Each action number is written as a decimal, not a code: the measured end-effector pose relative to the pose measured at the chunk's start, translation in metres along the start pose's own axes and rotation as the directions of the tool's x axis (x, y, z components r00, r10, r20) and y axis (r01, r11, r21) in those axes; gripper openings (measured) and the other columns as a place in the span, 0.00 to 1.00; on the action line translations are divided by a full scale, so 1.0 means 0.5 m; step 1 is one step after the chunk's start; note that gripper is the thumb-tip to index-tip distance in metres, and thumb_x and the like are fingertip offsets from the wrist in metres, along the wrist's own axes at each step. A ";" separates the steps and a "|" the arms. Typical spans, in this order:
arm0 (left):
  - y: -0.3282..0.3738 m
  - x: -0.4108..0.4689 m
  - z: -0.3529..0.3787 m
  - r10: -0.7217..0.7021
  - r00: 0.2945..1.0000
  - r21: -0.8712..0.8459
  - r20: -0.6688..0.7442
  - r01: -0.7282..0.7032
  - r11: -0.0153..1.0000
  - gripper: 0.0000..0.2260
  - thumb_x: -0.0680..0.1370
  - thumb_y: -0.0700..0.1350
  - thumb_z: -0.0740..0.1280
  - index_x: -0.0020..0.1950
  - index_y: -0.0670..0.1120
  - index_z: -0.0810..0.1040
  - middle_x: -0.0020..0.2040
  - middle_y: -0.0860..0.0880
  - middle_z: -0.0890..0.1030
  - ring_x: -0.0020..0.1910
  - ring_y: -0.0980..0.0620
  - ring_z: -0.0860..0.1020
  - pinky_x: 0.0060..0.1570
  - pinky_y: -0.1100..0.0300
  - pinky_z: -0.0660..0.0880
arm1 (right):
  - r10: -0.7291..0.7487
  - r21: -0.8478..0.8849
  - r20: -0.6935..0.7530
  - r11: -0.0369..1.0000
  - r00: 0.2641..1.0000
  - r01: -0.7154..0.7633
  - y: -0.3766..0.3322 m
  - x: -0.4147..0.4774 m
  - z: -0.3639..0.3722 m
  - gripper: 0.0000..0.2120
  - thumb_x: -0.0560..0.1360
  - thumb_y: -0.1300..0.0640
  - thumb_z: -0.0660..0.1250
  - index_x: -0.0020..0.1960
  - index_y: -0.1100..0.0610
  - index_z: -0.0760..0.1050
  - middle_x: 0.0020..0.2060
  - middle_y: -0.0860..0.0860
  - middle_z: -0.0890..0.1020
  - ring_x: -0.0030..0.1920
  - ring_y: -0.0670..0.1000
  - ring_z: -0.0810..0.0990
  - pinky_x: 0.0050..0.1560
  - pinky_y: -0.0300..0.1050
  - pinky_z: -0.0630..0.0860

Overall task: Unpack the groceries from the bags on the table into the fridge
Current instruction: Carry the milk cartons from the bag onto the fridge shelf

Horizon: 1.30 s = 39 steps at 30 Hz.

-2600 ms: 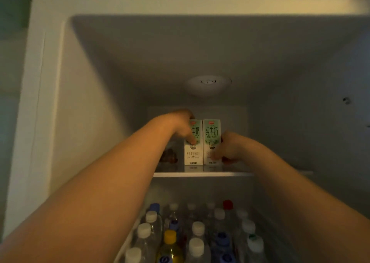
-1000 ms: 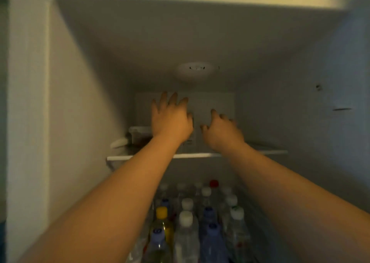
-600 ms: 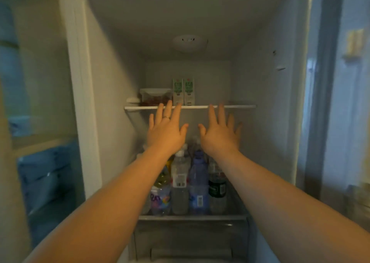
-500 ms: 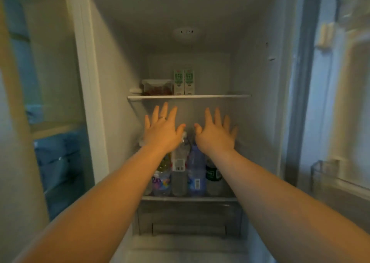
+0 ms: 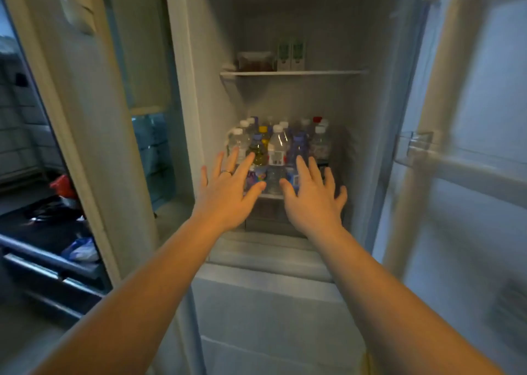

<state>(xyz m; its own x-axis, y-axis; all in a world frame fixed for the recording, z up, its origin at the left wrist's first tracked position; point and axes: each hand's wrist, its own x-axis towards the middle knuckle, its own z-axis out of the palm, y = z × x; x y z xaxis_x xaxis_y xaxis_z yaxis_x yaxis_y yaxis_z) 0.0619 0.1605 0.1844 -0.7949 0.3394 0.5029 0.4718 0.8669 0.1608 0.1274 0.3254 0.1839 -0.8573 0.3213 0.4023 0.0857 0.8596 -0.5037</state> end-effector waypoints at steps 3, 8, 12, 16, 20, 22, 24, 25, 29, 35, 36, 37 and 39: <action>0.009 -0.116 0.000 -0.024 0.998 -0.035 0.055 0.026 0.999 0.32 0.79 0.69 0.45 0.81 0.60 0.44 0.83 0.52 0.41 0.81 0.47 0.40 0.78 0.38 0.42 | -0.035 0.061 0.038 0.998 0.999 0.033 0.007 -0.114 0.006 0.30 0.82 0.38 0.52 0.80 0.41 0.47 0.81 0.44 0.49 0.80 0.54 0.44 0.76 0.66 0.41; 0.035 -0.304 0.016 -0.122 0.984 -0.076 0.133 0.133 0.988 0.35 0.74 0.71 0.39 0.80 0.62 0.43 0.82 0.55 0.41 0.81 0.49 0.39 0.78 0.39 0.41 | -0.072 0.078 0.058 0.995 0.996 0.067 0.029 -0.304 0.020 0.29 0.82 0.39 0.53 0.80 0.41 0.49 0.80 0.42 0.52 0.80 0.52 0.46 0.77 0.64 0.42; 0.061 -0.468 0.019 -0.155 0.971 -0.170 0.182 0.187 0.968 0.35 0.75 0.71 0.41 0.80 0.62 0.46 0.82 0.55 0.42 0.81 0.50 0.39 0.77 0.42 0.39 | -0.038 0.084 0.108 0.996 0.993 0.029 0.059 -0.469 0.022 0.29 0.82 0.39 0.54 0.80 0.42 0.50 0.80 0.41 0.53 0.80 0.51 0.46 0.77 0.62 0.42; 0.090 -0.628 0.021 -0.173 0.945 -0.181 0.278 0.228 0.957 0.34 0.75 0.70 0.44 0.81 0.62 0.45 0.82 0.55 0.42 0.81 0.50 0.40 0.78 0.42 0.40 | 0.026 0.032 0.226 0.999 0.974 -0.034 0.095 -0.630 0.020 0.29 0.81 0.38 0.52 0.80 0.41 0.49 0.80 0.41 0.52 0.80 0.51 0.45 0.77 0.62 0.41; 0.128 -0.779 0.022 -0.158 0.930 -0.174 0.332 0.225 0.959 0.33 0.77 0.69 0.46 0.81 0.62 0.48 0.82 0.55 0.44 0.81 0.50 0.41 0.77 0.41 0.42 | 0.071 -0.005 0.282 0.997 0.957 -0.072 0.130 -0.781 0.007 0.29 0.81 0.38 0.52 0.80 0.42 0.50 0.80 0.41 0.52 0.80 0.51 0.45 0.77 0.63 0.42; 0.150 -0.848 0.026 -0.161 0.909 -0.167 0.385 0.240 0.956 0.32 0.78 0.69 0.47 0.81 0.62 0.48 0.82 0.56 0.44 0.81 0.50 0.41 0.77 0.41 0.41 | 0.098 -0.028 0.313 0.995 0.945 -0.094 0.150 -0.848 -0.004 0.30 0.81 0.38 0.52 0.80 0.41 0.49 0.80 0.41 0.52 0.80 0.51 0.45 0.77 0.62 0.41; 0.175 -0.908 0.030 -0.157 0.885 -0.155 0.439 0.247 0.956 0.32 0.78 0.69 0.46 0.81 0.62 0.48 0.82 0.56 0.43 0.81 0.50 0.40 0.77 0.41 0.41 | 0.129 -0.052 0.338 0.992 0.932 -0.118 0.174 -0.908 -0.017 0.30 0.81 0.38 0.52 0.80 0.41 0.48 0.80 0.41 0.51 0.80 0.51 0.45 0.77 0.62 0.41; 0.189 -0.936 0.033 -0.153 0.875 -0.155 0.460 0.248 0.956 0.32 0.78 0.69 0.46 0.81 0.62 0.48 0.82 0.56 0.43 0.81 0.50 0.40 0.77 0.41 0.41 | 0.143 -0.064 0.344 0.990 0.928 -0.129 0.189 -0.936 -0.025 0.30 0.81 0.38 0.52 0.80 0.41 0.48 0.80 0.41 0.51 0.80 0.52 0.45 0.77 0.62 0.42; 0.260 -1.025 0.050 -0.111 0.838 -0.161 0.535 0.230 0.960 0.32 0.77 0.69 0.44 0.81 0.62 0.47 0.82 0.55 0.43 0.81 0.50 0.39 0.77 0.41 0.40 | 0.189 -0.098 0.352 0.981 0.917 -0.165 0.258 -1.029 -0.061 0.30 0.81 0.38 0.52 0.80 0.41 0.48 0.80 0.42 0.52 0.80 0.52 0.46 0.77 0.62 0.43; 0.410 -1.122 0.083 -0.032 0.765 -0.181 0.643 0.192 0.965 0.34 0.76 0.70 0.42 0.81 0.62 0.46 0.82 0.55 0.41 0.80 0.50 0.37 0.78 0.41 0.39 | 0.272 -0.159 0.369 0.961 0.889 -0.228 0.396 -1.137 -0.142 0.30 0.81 0.37 0.52 0.80 0.40 0.48 0.80 0.42 0.51 0.80 0.52 0.45 0.77 0.63 0.43; 0.440 -1.135 0.090 -0.027 0.756 -0.177 0.654 0.187 0.966 0.34 0.76 0.70 0.42 0.81 0.62 0.46 0.82 0.55 0.41 0.80 0.51 0.37 0.78 0.41 0.39 | 0.284 -0.161 0.370 0.957 0.885 -0.240 0.424 -1.151 -0.159 0.30 0.81 0.37 0.52 0.80 0.40 0.48 0.80 0.42 0.51 0.80 0.52 0.46 0.77 0.63 0.43; 0.472 -1.145 0.098 -0.020 0.750 -0.174 0.661 0.179 0.968 0.34 0.76 0.70 0.42 0.81 0.62 0.46 0.82 0.55 0.42 0.80 0.51 0.37 0.78 0.41 0.40 | 0.295 -0.163 0.369 0.954 0.881 -0.251 0.453 -1.162 -0.177 0.30 0.81 0.38 0.53 0.80 0.40 0.48 0.80 0.42 0.51 0.80 0.52 0.46 0.77 0.63 0.43; 0.544 -1.162 0.115 -0.004 0.737 -0.180 0.676 0.171 0.969 0.34 0.76 0.70 0.42 0.81 0.61 0.46 0.82 0.55 0.42 0.80 0.51 0.37 0.78 0.41 0.40 | 0.317 -0.173 0.371 0.947 0.873 -0.270 0.517 -1.184 -0.218 0.30 0.81 0.38 0.54 0.80 0.41 0.49 0.80 0.42 0.52 0.80 0.53 0.47 0.77 0.63 0.44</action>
<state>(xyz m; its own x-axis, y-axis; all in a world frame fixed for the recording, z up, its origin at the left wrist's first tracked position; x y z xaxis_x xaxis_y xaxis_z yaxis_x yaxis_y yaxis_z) 0.6299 0.2201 -0.1129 -0.8456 0.4934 -0.2036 0.3903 0.8318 0.3948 0.7123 0.4006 -0.1014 -0.9095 0.4054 -0.0924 0.4009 0.7960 -0.4535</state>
